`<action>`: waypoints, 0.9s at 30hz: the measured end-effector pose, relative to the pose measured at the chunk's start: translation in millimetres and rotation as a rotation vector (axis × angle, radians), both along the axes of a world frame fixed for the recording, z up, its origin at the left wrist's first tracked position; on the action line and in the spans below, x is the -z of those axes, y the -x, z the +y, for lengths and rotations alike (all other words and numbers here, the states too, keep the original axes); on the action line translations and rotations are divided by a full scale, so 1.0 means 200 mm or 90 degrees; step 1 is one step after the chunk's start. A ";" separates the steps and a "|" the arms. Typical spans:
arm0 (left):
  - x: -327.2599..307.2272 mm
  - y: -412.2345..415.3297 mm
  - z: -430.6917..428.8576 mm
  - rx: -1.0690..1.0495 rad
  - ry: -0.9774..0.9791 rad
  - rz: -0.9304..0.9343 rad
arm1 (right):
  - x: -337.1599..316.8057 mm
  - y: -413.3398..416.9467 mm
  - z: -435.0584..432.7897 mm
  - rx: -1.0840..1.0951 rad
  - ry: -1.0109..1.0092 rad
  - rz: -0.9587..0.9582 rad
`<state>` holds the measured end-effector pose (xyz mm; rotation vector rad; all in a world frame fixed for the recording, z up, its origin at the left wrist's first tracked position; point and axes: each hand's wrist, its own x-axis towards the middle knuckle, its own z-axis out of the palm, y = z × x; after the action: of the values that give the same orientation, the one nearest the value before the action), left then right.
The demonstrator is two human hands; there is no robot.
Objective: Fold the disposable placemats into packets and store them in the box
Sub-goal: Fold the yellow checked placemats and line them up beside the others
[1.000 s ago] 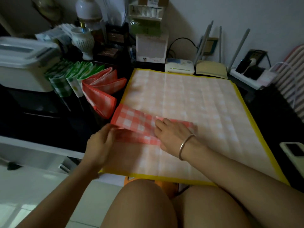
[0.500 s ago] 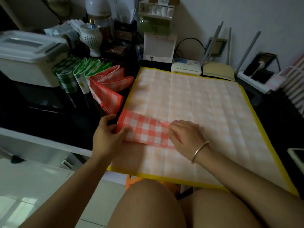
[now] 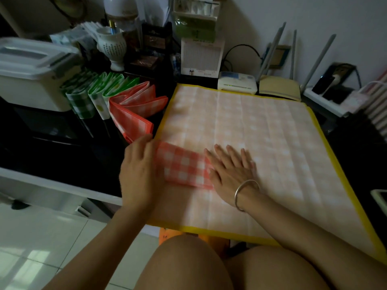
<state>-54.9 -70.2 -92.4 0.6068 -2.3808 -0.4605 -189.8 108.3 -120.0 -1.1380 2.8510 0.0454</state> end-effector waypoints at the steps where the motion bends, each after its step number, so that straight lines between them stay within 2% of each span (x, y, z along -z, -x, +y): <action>1: -0.02 0.03 0.03 0.059 0.077 -0.010 | 0.00 0.00 0.00 0.001 0.002 0.003; 4: -0.03 0.15 0.13 0.209 0.230 -0.148 | -0.01 -0.01 -0.01 -0.004 -0.005 0.012; 7: 0.06 0.19 0.12 0.221 0.273 -0.350 | 0.00 0.00 0.00 -0.006 -0.003 0.021; 13: 0.20 0.18 0.05 0.219 0.178 -0.366 | 0.00 0.02 0.01 -0.030 0.001 -0.011; 15: 0.20 0.19 0.06 0.216 0.175 -0.357 | -0.03 0.04 0.02 -0.034 0.115 -0.062; 17: 0.19 0.18 0.06 0.213 0.176 -0.360 | -0.06 0.06 0.05 0.026 0.341 -0.115; 19: 0.19 0.18 0.06 0.210 0.173 -0.362 | -0.10 0.08 0.10 0.172 0.487 -0.042; 21: 0.19 0.19 0.06 0.212 0.173 -0.365 | -0.15 0.09 0.16 0.334 0.460 0.004; 23: 0.19 0.20 0.06 0.212 0.169 -0.363 | -0.16 0.10 0.21 0.421 0.301 -0.042; 25: 0.19 0.20 0.06 0.211 0.171 -0.372 | -0.14 0.10 0.23 0.422 0.210 -0.079; 27: 0.19 0.20 0.06 0.208 0.172 -0.385 | -0.13 0.10 0.22 0.397 0.220 -0.084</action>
<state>-95.0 -58.8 -129.5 0.2479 -3.0716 -0.0790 -209.4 151.4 -93.9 -0.2171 3.0138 -0.5460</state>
